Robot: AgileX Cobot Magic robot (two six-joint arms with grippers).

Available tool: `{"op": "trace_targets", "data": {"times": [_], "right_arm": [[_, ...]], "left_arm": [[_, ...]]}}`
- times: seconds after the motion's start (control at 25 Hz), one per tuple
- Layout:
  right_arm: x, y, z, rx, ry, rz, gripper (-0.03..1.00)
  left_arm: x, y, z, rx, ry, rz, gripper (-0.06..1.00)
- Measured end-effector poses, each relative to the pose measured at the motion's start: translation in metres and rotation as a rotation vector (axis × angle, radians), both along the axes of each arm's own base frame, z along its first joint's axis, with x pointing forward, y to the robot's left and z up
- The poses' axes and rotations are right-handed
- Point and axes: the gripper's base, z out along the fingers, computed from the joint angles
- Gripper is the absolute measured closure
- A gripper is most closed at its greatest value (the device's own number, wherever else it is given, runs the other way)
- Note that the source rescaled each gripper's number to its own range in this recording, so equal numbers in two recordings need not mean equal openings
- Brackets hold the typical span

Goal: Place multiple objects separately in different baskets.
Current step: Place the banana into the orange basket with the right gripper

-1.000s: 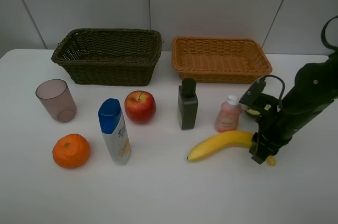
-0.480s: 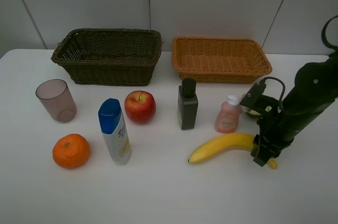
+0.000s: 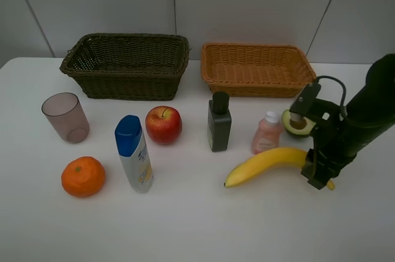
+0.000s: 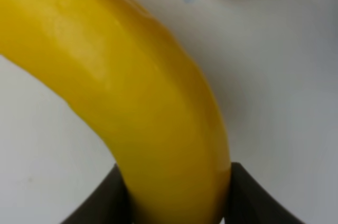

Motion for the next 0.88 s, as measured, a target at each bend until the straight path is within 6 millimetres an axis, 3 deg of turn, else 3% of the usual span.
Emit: {"op": "trace_targets", "data": {"times": [0.36, 0.88], "right_arm": [[-0.01, -0.003, 0.038, 0.02, -0.074, 0.0, 0.91], [0.021, 0.007, 0.113, 0.06, -0.154, -0.009, 0.91]], "left_arm": [[0.0, 0.0, 0.0, 0.0, 0.0, 0.0, -0.05], [0.0, 0.0, 0.0, 0.0, 0.0, 0.0, -0.05]]}}
